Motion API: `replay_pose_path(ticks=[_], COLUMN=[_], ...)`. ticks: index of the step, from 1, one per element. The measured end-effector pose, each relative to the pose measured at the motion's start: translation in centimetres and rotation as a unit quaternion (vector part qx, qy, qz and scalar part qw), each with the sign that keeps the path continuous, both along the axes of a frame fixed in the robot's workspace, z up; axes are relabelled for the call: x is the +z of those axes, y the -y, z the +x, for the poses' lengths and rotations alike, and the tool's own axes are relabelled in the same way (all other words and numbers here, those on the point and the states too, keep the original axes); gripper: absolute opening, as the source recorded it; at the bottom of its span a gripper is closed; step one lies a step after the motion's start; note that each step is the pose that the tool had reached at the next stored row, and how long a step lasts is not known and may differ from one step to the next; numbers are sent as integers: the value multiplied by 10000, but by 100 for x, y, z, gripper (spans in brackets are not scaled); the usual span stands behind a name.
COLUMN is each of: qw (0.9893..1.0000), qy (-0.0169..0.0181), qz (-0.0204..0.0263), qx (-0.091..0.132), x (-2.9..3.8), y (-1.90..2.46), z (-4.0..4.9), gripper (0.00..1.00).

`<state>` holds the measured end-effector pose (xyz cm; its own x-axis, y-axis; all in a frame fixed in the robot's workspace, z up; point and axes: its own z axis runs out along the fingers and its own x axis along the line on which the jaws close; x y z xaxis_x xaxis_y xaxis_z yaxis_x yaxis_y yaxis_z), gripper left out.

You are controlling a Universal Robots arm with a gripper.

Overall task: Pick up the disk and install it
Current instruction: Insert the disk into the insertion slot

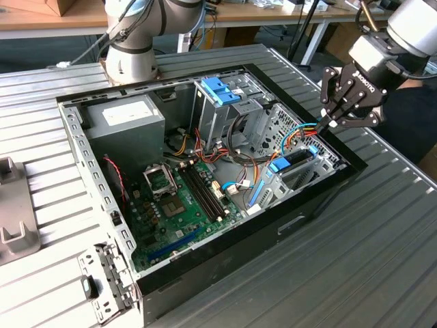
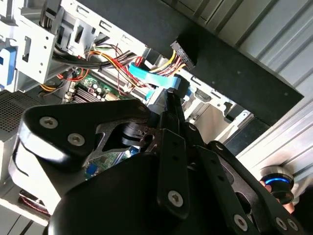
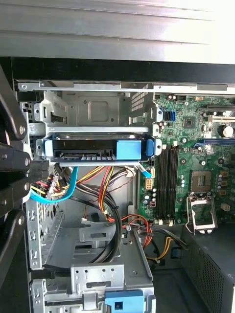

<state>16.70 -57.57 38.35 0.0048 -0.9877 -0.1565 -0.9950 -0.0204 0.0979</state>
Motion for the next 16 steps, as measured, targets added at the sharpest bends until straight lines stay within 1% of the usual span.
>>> replay_pose_path(ticks=[2,6,7,10,13,16], qw=[10000,10000,10000,10000,10000,10000], qy=[0,-17,-23,-35,-61,-97], qz=[0,1,2,3,3,4], qx=[0,0,0,0,0,0], x=[90,99,110,182,189,179], y=[0,0,0,0,0,6], z=[1,24,33,49,72,105], gripper=[10,10,10,10,10,10])
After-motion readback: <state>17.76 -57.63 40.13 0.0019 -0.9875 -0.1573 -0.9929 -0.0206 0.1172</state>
